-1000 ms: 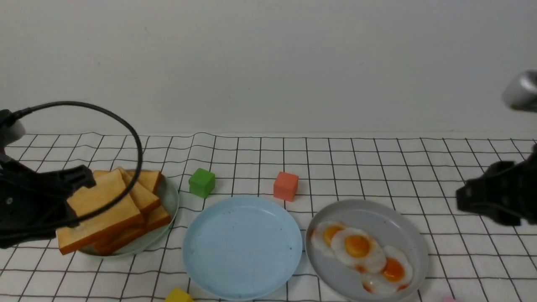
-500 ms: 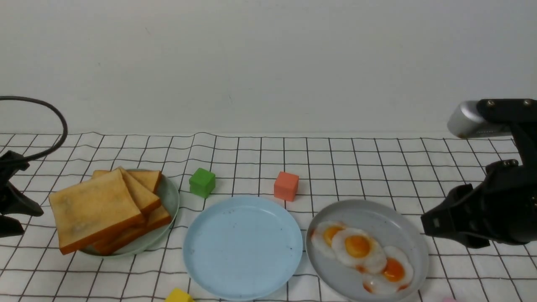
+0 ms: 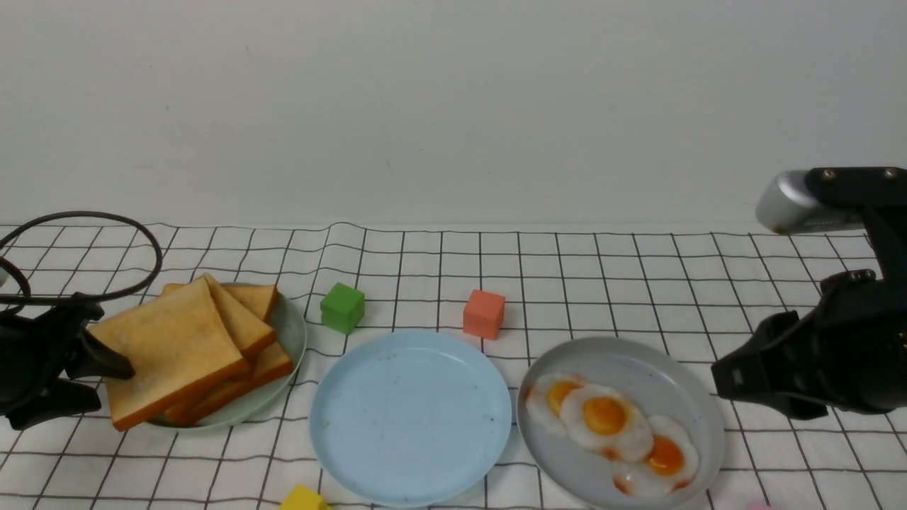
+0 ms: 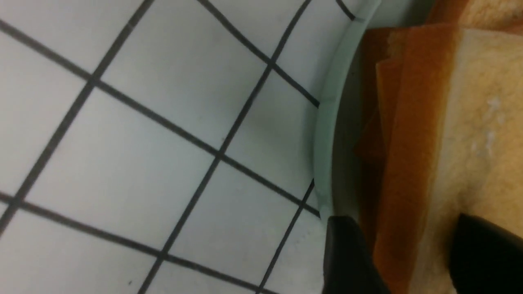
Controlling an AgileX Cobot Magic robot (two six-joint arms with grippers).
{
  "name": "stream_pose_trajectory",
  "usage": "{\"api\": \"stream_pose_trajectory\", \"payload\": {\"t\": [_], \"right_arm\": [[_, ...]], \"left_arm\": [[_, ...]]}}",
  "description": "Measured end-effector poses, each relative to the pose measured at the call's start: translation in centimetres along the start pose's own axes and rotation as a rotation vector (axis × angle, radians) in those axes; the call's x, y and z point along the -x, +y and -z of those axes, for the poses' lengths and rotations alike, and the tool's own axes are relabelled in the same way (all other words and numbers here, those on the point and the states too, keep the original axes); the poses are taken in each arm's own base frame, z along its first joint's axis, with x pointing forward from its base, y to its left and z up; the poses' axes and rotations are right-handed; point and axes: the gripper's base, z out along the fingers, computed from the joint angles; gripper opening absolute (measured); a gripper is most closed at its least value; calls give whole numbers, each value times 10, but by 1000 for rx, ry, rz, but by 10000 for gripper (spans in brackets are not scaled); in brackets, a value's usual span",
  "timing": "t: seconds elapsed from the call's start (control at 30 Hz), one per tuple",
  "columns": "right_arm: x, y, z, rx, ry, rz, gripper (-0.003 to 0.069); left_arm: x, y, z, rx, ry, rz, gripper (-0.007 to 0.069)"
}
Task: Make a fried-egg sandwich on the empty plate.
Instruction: Use the left arm to grab a slice of bread
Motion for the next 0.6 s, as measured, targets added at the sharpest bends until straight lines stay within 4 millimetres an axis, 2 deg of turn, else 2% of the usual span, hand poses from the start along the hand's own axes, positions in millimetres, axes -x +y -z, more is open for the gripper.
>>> {"api": "stream_pose_trajectory", "payload": {"t": [0.23, 0.4, 0.5, 0.6], "right_arm": [[-2, 0, 0, 0, 18, 0, 248], [-3, 0, 0, 0, 36, 0, 248], [-5, 0, 0, 0, 50, 0, 248], [-5, 0, 0, 0, 52, 0, 248]], "left_arm": [[1, 0, -5, -22, -6, -4, 339], [1, 0, -5, -30, -1, 1, 234], [1, -2, -3, -35, -4, -3, 222], [2, -6, 4, -42, -27, -17, 254]]}}
